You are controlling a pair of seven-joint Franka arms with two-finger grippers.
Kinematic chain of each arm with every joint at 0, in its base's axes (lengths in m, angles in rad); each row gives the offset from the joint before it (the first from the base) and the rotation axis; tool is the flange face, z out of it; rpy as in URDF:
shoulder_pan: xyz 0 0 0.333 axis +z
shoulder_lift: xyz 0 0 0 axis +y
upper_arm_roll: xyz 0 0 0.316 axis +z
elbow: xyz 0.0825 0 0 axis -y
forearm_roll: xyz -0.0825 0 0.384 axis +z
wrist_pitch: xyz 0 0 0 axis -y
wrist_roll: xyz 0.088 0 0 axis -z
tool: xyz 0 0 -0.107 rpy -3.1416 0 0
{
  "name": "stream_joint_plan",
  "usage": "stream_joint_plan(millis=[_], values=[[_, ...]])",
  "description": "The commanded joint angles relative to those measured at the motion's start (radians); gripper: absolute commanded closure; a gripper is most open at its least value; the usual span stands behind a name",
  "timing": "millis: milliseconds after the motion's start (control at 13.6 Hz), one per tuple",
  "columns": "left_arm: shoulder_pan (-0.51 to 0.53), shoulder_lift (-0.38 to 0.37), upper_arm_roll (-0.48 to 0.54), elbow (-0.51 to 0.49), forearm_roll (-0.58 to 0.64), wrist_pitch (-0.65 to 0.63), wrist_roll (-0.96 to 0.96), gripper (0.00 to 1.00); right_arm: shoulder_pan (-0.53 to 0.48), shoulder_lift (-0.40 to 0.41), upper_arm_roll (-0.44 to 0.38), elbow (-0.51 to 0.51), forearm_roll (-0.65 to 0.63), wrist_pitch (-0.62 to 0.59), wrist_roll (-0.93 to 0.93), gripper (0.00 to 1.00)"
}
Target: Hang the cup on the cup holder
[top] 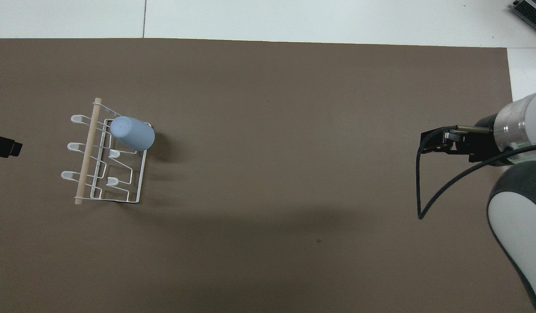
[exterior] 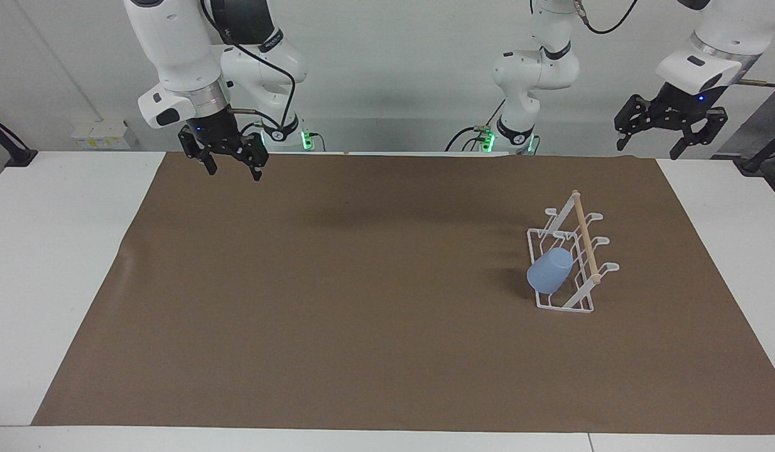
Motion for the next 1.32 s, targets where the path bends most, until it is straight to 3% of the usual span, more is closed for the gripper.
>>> stream_joint_plan(millis=[0,662,1250], values=[[-0.019,-0.025,0.02,-0.027,-0.013,-0.002,-0.005,0.0,-0.019,-0.02,0.011,-0.02,0.001,-0.002,-0.007,0.0],[-0.025,-0.04,0.017,-0.027,-0.062,-0.062,-0.249,0.0,-0.018,-0.02,0.013,-0.02,0.001,-0.002,-0.007,0.0],[-0.03,-0.063,0.015,-0.05,-0.05,-0.095,-0.243,0.0,-0.019,-0.02,0.011,-0.02,0.001,-0.002,-0.007,0.0]])
